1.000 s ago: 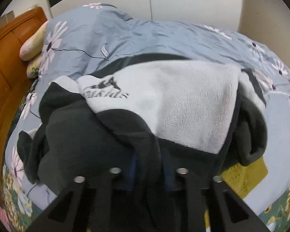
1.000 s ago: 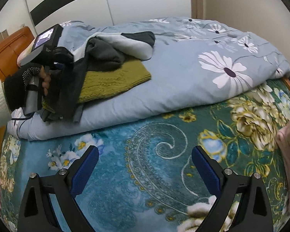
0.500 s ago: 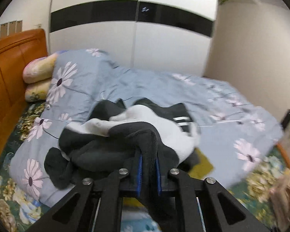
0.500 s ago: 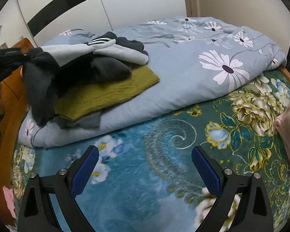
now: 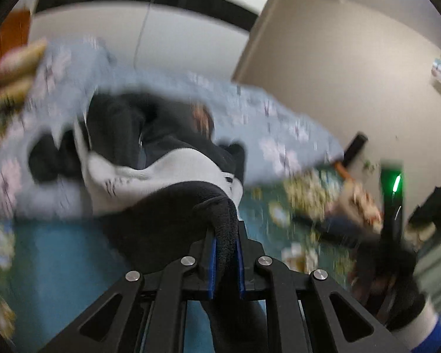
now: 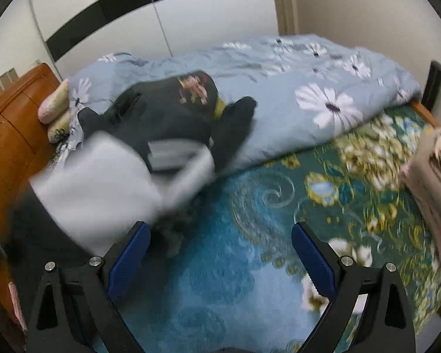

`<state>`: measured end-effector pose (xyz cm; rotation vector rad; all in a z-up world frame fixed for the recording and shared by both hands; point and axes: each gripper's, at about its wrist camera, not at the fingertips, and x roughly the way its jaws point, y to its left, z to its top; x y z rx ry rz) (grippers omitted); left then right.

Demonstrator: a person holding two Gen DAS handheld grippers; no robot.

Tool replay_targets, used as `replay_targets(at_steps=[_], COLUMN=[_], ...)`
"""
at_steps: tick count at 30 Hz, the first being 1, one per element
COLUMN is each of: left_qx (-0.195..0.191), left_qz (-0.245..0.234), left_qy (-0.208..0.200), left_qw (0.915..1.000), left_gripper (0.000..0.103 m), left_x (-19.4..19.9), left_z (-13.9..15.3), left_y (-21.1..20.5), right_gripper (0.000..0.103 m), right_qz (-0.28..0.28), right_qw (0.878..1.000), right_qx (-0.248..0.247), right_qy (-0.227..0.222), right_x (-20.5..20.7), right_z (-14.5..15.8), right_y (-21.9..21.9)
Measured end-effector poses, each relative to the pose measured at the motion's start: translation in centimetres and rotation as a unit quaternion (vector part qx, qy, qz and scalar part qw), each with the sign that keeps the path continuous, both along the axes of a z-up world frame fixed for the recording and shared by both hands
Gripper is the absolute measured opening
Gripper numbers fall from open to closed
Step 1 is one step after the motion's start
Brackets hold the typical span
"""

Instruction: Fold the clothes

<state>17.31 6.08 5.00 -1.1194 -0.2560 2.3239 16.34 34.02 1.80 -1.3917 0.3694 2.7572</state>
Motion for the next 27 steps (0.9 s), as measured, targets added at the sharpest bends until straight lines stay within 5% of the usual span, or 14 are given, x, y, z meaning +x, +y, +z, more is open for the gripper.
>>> replay_targets(at_steps=[4,8,13,15,18,21,25,27], left_qx=[-0.018,-0.01,0.003,0.008,-0.007,-0.011,0.045,0.04], left_qz=[0.018,0.015,-0.024,-0.024,0.028,0.102,0.201,0.22], left_qy=[-0.094,-0.141,-0.122,-0.104,-0.069,-0.059,-0.106,-0.126], left_qw=[0.9953,0.9899,0.9923,0.9943,0.9972,0.9929,0.9727,0.9665], left_gripper=[0.012,0.016,0.028,0.045,0.061,0.064,0.065,0.065], left_x=[-1.8,-2.7,-2.1,-2.4,-6.1,-12.0,-20.6,-24.1], left_z=[-7.9,-10.6,-8.3,-6.4,-3.6,-1.6,-0.6,-0.8], left_y=[-0.2,-1.1,-3.8,-5.3,-7.0,-7.8,-8.9,-8.0], right_gripper=[0.097,0.097,0.097,0.097,0.097,0.097,0.097,0.094], right_qz=[-0.007,-0.002,0.026,0.046,0.077,0.096,0.119,0.128], right_qw=[0.999,0.999,0.998,0.997,0.995,0.993,0.991,0.99], right_qx=[0.005,0.012,0.014,0.013,0.021,0.022,0.029,0.029], right_qy=[-0.032,-0.045,-0.062,-0.066,-0.066,-0.062,-0.051,-0.049], right_x=[0.4,0.3,-2.0,-3.3,-6.0,-9.1,-12.9,-14.4], right_z=[-1.8,-2.9,-4.7,-5.4,-6.5,-7.2,-8.1,-8.6], right_y=[-0.2,-0.8,-2.0,-2.4,-3.1,-3.5,-3.2,-3.2])
